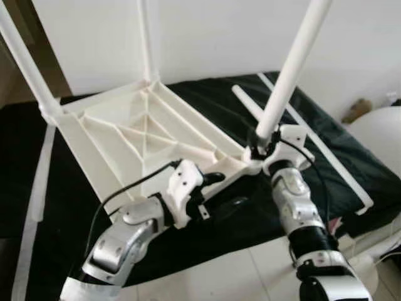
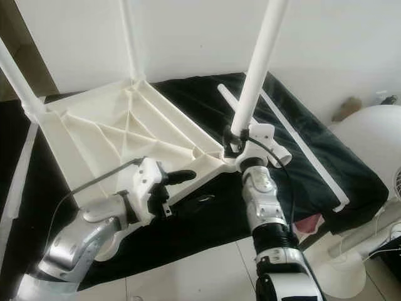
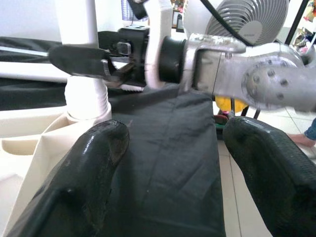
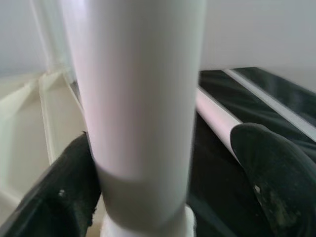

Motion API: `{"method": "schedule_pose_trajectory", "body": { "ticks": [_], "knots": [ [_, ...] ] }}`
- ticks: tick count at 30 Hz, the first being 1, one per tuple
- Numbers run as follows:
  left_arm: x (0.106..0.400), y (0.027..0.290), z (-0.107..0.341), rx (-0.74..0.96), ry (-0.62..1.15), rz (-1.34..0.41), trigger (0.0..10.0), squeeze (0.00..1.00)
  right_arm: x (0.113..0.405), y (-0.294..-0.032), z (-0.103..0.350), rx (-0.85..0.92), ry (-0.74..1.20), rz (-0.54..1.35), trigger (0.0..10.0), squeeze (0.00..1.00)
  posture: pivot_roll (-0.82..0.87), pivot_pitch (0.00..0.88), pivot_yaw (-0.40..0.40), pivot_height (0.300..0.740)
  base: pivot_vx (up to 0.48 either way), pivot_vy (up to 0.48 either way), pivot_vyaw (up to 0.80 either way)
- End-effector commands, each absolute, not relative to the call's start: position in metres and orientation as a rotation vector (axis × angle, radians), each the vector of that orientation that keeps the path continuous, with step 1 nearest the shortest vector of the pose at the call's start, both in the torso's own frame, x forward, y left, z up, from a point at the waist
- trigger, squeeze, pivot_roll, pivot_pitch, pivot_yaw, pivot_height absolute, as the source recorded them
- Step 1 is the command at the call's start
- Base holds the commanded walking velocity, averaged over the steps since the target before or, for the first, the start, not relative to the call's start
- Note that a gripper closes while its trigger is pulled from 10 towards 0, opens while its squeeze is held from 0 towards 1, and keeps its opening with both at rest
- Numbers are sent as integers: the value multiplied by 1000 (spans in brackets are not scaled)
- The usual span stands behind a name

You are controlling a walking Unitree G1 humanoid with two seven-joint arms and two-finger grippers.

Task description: Building children table

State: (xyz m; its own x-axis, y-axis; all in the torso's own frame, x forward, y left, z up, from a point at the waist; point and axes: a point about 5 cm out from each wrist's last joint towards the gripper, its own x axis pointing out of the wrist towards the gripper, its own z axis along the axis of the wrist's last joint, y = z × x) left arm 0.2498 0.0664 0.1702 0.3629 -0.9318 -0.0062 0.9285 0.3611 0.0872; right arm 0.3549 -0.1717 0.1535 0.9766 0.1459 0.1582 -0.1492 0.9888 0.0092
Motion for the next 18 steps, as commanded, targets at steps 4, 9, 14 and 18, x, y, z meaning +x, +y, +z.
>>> {"method": "schedule_pose_trajectory", "body": {
  "ticks": [4, 9, 14, 18],
  "knots": [
    [249, 63, 172, 72, -49, -1202, 10000, 0, 355, -186, 145, -33, -109, 254, 10000, 0, -16, 19, -8, 740, 0, 0, 0],
    [250, 63, 173, 70, -50, -1204, 10000, 0, 358, -191, 147, -114, -82, 405, 10000, 0, -18, 20, -2, 740, 0, 0, 0],
    [250, 63, 174, 70, -51, -1204, 10000, 0, 362, -192, 148, -106, -49, 460, 10000, 0, -19, 21, 0, 740, 0, 0, 0],
    [251, 62, 176, 71, -54, -1206, 10000, 0, 370, -190, 155, -126, -32, 539, 10000, 0, -10, 27, 6, 740, 0, 0, 0]
  ]
}}
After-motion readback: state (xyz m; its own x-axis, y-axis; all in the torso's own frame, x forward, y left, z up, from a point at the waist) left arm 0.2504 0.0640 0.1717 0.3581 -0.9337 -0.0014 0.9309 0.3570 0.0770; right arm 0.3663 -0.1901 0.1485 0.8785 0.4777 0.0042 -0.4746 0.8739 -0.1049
